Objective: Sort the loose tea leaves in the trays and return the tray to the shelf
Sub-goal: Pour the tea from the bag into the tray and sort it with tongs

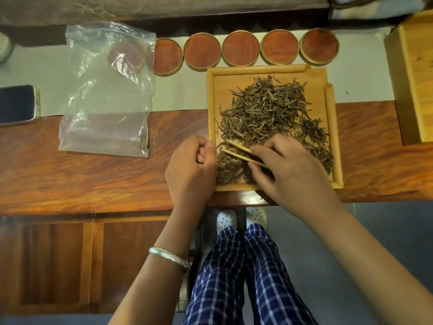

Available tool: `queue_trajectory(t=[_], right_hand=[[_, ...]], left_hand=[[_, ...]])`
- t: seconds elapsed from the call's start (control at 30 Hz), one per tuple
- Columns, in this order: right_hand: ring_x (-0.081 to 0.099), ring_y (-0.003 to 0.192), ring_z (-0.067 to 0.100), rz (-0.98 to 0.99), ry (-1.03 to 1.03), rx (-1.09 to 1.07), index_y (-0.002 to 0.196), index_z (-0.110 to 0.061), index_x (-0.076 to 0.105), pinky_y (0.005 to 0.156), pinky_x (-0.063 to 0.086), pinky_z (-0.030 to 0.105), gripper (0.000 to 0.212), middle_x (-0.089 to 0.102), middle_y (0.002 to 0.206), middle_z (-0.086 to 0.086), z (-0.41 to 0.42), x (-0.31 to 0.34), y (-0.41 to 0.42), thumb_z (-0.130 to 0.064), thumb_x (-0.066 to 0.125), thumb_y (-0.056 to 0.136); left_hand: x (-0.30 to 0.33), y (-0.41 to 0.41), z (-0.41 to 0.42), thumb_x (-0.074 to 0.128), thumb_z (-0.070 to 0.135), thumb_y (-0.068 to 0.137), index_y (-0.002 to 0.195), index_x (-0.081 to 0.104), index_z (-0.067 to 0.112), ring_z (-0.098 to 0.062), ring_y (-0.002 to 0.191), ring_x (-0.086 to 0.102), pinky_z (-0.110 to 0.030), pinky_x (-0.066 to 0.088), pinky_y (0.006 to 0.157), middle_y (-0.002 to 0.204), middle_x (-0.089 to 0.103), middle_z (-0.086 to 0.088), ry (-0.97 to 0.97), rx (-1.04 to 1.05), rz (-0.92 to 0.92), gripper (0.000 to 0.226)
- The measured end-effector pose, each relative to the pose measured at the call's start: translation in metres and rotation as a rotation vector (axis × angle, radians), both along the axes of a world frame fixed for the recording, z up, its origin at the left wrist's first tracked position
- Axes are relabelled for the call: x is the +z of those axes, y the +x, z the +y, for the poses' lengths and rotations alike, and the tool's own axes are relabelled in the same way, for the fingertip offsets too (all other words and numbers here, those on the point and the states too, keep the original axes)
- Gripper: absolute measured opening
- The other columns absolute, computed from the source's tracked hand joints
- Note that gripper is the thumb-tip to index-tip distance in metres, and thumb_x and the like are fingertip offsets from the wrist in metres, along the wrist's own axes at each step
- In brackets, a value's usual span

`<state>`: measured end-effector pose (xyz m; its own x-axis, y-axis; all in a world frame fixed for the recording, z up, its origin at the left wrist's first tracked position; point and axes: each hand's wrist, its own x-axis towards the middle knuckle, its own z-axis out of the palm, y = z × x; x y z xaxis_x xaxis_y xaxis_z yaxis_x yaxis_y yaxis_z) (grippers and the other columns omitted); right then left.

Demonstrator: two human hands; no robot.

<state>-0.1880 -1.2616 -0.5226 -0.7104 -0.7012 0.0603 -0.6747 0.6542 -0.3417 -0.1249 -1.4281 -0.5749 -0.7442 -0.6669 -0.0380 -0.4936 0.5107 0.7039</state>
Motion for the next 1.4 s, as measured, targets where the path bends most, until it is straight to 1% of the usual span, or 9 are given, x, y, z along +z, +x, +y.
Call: queue_trajectory(t=[0.13,0.33,0.57,0.77,0.9,1.03,1.1,1.2,1.4], right_hand=[[0.054,0.082,0.021,0.007,-0.057,-0.060,0.107,-0.006,0.067,0.058,0.049,0.028,0.024,0.058,0.088,0.007,0.010,0.001,-0.001,-0.022,0.061,0.090],[0.055,0.085,0.026,0.033,-0.029,-0.094,0.107,-0.005,0.067,0.053,0.050,0.033,0.023,0.057,0.089,0.009,-0.008,0.001,-0.017,-0.021,0.061,0.091],[0.054,0.086,0.029,0.087,-0.027,-0.119,0.109,-0.004,0.066,0.055,0.048,0.034,0.026,0.057,0.090,0.012,-0.027,0.002,-0.035,-0.022,0.059,0.092],[0.053,0.091,0.030,0.074,-0.047,-0.138,0.113,-0.005,0.064,0.061,0.048,0.035,0.028,0.056,0.093,0.013,-0.040,0.000,-0.047,-0.023,0.057,0.093],[0.053,0.090,0.029,0.072,-0.043,-0.152,0.112,-0.005,0.065,0.060,0.043,0.032,0.027,0.056,0.092,0.013,-0.042,0.001,-0.048,-0.022,0.058,0.093],[0.055,0.088,0.028,0.042,0.010,-0.081,0.111,-0.005,0.066,0.053,0.048,0.032,0.027,0.057,0.091,0.011,-0.034,0.003,-0.036,-0.022,0.061,0.091],[0.055,0.087,0.028,0.025,-0.024,-0.089,0.110,-0.004,0.066,0.054,0.048,0.033,0.026,0.058,0.091,0.010,-0.029,0.004,-0.033,-0.021,0.061,0.091],[0.054,0.089,0.028,0.050,-0.066,-0.176,0.113,-0.006,0.065,0.057,0.041,0.028,0.027,0.057,0.093,0.011,-0.033,0.006,-0.038,-0.022,0.060,0.092],[0.052,0.091,0.030,0.043,0.011,-0.191,0.110,-0.004,0.064,0.061,0.041,0.030,0.026,0.055,0.093,0.013,-0.047,0.004,-0.046,-0.023,0.056,0.093]], left_hand=[[0.002,0.002,0.000,0.047,0.033,0.089,0.077,0.058,0.022,-0.010,0.061,0.046,-0.020,0.029,0.053,0.063,0.050,0.007,-0.039,-0.051,0.053,0.020],[0.005,0.004,-0.001,0.048,0.031,0.091,0.077,0.060,0.015,-0.013,0.060,0.047,-0.028,0.036,0.053,0.063,0.049,0.008,-0.089,-0.064,0.081,0.024],[0.006,0.004,-0.003,0.052,0.029,0.092,0.076,0.057,0.020,-0.010,0.059,0.046,-0.024,0.033,0.050,0.062,0.048,0.011,-0.076,-0.072,0.041,0.019],[0.006,0.003,-0.005,0.049,0.032,0.092,0.075,0.055,0.024,-0.007,0.062,0.043,-0.013,0.029,0.051,0.061,0.047,0.012,-0.069,-0.070,0.040,0.019],[0.006,0.003,-0.005,0.050,0.034,0.092,0.075,0.055,0.024,-0.005,0.060,0.042,-0.014,0.029,0.050,0.060,0.043,0.016,-0.074,-0.063,0.028,0.020],[0.006,0.002,-0.004,0.048,0.035,0.092,0.075,0.055,0.024,-0.006,0.060,0.043,-0.014,0.029,0.051,0.062,0.046,0.014,-0.073,-0.063,0.024,0.021],[0.007,0.002,-0.004,0.048,0.036,0.092,0.075,0.055,0.024,-0.006,0.060,0.044,-0.015,0.030,0.051,0.063,0.048,0.013,-0.068,-0.063,0.026,0.022],[0.007,0.002,-0.004,0.049,0.035,0.092,0.074,0.054,0.024,-0.007,0.060,0.044,-0.016,0.030,0.051,0.063,0.049,0.012,-0.065,-0.057,0.027,0.021],[0.007,0.002,-0.004,0.052,0.031,0.092,0.074,0.055,0.024,-0.006,0.060,0.043,-0.015,0.030,0.050,0.060,0.045,0.014,-0.063,-0.055,0.012,0.019]])
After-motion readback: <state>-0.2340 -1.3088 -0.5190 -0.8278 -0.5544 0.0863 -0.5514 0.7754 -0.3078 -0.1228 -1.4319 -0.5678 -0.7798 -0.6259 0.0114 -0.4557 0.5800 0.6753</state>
